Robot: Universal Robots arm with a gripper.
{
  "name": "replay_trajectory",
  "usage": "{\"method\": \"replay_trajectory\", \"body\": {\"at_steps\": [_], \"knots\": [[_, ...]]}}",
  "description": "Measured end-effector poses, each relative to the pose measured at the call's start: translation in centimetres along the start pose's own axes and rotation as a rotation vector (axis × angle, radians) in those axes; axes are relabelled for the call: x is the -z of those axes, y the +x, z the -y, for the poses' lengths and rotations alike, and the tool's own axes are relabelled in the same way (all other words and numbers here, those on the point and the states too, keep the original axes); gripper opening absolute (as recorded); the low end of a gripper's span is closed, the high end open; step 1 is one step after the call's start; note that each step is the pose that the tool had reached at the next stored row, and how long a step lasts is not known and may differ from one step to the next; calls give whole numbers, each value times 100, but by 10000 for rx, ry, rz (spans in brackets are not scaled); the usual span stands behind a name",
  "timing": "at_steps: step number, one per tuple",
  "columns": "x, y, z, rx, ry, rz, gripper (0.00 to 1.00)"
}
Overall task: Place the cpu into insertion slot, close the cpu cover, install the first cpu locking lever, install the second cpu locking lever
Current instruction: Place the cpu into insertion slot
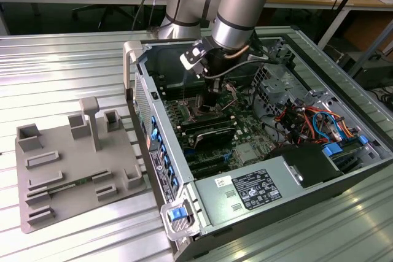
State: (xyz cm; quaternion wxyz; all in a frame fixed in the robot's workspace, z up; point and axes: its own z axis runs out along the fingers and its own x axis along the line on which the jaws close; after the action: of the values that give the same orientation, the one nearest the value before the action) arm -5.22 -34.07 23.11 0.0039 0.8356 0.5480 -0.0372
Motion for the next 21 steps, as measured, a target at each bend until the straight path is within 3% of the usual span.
{"method": "replay_trajectory", "body": {"at_steps": [1,21], "knots": [[-8,1,0,360,-24,12,55],[-53,4,-1,577,-37,16,55]]}}
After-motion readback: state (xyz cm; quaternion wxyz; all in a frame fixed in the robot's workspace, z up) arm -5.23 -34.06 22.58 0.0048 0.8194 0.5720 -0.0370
